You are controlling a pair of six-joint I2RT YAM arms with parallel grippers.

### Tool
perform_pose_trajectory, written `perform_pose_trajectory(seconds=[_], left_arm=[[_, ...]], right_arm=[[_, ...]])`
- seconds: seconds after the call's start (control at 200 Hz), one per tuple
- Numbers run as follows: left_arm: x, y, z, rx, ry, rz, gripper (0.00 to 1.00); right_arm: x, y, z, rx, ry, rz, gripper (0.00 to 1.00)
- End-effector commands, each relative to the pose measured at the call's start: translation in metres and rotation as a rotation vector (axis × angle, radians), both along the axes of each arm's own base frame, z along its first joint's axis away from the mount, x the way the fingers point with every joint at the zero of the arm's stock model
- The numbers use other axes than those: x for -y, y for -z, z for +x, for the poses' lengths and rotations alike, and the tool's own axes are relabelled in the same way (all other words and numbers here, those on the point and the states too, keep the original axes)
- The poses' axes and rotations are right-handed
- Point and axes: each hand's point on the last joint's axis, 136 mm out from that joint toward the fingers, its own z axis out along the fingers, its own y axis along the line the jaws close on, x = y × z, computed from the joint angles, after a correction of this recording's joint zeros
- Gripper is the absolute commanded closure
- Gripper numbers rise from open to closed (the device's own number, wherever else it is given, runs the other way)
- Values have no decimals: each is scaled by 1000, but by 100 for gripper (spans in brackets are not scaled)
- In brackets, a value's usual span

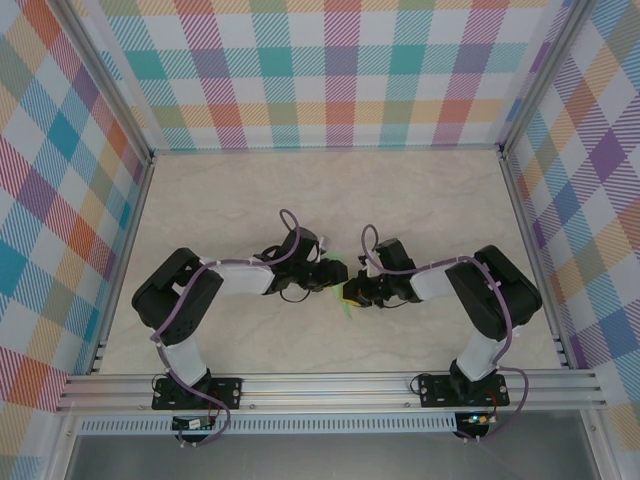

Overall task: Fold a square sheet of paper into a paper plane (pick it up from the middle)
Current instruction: Fold the wing for the fifth time at the center of the table.

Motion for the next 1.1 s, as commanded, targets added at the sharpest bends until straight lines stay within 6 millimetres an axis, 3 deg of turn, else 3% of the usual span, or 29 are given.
perform_pose_trajectory(seconds=[0.0, 0.22, 0.525, 1.095], left_arm=[[-2, -36, 11, 46, -33, -54, 56], [-15, -56, 10, 92, -43, -53, 52], [-5, -40, -2, 56, 26, -91, 60], [4, -3, 8, 43, 54, -42, 60]], right_arm=[[3, 13, -7, -29, 7, -18, 93], [1, 10, -5, -41, 21, -5, 93], [4, 18, -8, -78, 47, -16, 94], [7, 19, -9, -81, 45, -35, 92]])
